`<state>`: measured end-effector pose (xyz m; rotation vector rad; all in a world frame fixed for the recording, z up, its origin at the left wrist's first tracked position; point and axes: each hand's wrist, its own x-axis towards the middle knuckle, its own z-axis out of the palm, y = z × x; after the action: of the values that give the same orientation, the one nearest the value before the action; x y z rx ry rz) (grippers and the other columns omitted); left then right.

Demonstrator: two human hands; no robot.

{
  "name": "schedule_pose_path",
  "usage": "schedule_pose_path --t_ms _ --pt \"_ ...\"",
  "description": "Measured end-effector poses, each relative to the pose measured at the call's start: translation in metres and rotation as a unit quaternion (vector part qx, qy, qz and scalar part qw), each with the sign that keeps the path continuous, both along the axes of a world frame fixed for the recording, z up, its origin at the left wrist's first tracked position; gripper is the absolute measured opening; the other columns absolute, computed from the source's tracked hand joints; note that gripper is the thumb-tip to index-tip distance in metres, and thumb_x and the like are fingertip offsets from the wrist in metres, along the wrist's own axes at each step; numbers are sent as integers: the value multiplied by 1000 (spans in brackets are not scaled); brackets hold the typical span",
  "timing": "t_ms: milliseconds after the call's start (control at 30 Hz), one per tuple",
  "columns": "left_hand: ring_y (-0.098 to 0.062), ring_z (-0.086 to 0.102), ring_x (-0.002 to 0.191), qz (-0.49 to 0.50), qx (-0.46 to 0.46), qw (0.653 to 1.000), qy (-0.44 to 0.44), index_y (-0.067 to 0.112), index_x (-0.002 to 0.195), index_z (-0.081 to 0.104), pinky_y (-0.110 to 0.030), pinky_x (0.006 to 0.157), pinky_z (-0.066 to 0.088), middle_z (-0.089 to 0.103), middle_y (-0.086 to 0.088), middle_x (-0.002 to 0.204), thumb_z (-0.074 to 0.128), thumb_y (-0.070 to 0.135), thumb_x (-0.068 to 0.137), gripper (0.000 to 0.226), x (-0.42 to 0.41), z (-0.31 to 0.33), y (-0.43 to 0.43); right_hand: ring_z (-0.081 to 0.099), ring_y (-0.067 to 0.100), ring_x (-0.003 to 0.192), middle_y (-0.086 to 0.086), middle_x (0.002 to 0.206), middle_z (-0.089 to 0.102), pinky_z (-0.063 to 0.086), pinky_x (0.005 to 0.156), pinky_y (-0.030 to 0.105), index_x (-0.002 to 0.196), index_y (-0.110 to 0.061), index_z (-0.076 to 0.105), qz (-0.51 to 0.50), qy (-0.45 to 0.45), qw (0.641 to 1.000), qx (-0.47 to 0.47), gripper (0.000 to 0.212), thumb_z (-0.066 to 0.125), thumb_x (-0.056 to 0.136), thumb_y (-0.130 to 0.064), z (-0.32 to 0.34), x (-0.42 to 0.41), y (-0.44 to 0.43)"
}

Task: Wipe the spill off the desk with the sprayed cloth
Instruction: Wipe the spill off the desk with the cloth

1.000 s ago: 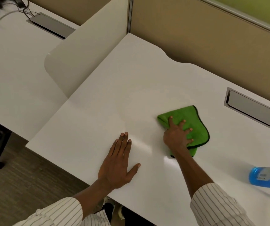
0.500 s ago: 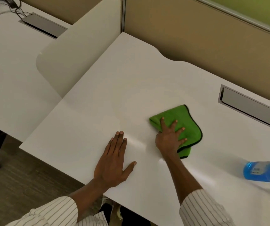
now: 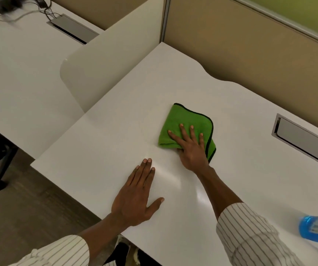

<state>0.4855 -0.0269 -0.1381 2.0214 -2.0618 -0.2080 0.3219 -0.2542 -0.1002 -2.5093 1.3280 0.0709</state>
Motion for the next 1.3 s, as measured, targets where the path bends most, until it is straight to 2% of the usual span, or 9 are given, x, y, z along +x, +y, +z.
schedule_pose_path --t_ms 167,367,500,667,733,867,967,1067,1300 --pt "-27 4 172 1 10 1000 -2 2 171 21 -45 135 19 4 -15 184 42 71 107 96 1 1 -1 -5 39 162 -1 177 3 1 124 72 162 -51 18 -155 14 988 15 64 45 107 -31 4 -11 -33" --pt "-26 4 172 3 10 1000 2 3 171 21 -43 136 16 3 -13 184 43 71 107 96 1 -1 0 -8 42 161 3 177 -1 2 121 77 163 -48 16 -335 13 942 22 69 47 106 -28 3 -55 -1" --pt "-27 5 172 1 12 1000 5 3 172 19 -44 136 17 2 -14 184 43 70 106 97 1 -3 0 -9 43 161 5 177 -5 3 122 75 164 -46 10 -307 40 951 8 75 53 105 -30 1 -74 55" --pt "-28 5 172 -4 5 1000 7 2 171 21 -46 136 18 2 -14 184 46 69 105 98 1 -4 -1 -18 35 161 -1 177 -8 -1 127 66 163 -50 12 -140 5 990 1 80 55 101 -21 1 -83 154" --pt "-29 6 172 -8 -2 1000 10 1 171 22 -46 137 18 3 -14 184 47 69 105 97 1 -5 -1 -13 33 162 -2 177 -3 4 128 65 163 -50 14 -101 -11 995 -7 79 52 100 -22 1 -97 192" --pt "-28 6 172 -8 -4 1000 6 2 171 22 -44 137 15 3 -13 184 46 69 105 98 2 -7 0 -7 29 164 -7 177 2 10 128 64 162 -53 16 -158 -6 987 3 68 37 99 -35 5 -136 232" --pt "-27 5 172 -9 1 1000 3 1 171 22 -42 138 12 2 -13 184 45 71 105 98 1 -7 0 -11 27 163 -9 177 -2 6 128 65 161 -54 16 -235 -7 972 17 72 46 101 -28 3 -167 222" --pt "-26 4 172 -11 5 1000 3 2 171 21 -42 138 12 2 -13 184 42 71 105 98 1 -5 0 -11 32 163 -6 176 -5 3 127 67 161 -49 14 -307 21 951 11 77 58 103 -24 0 -181 181" --pt "-26 2 172 -14 1 1000 10 2 171 20 -42 138 11 1 -13 184 41 72 106 98 2 -4 0 -11 42 161 1 177 -5 -1 123 73 163 -50 13 -342 41 938 29 62 42 108 -47 -3 -141 65"
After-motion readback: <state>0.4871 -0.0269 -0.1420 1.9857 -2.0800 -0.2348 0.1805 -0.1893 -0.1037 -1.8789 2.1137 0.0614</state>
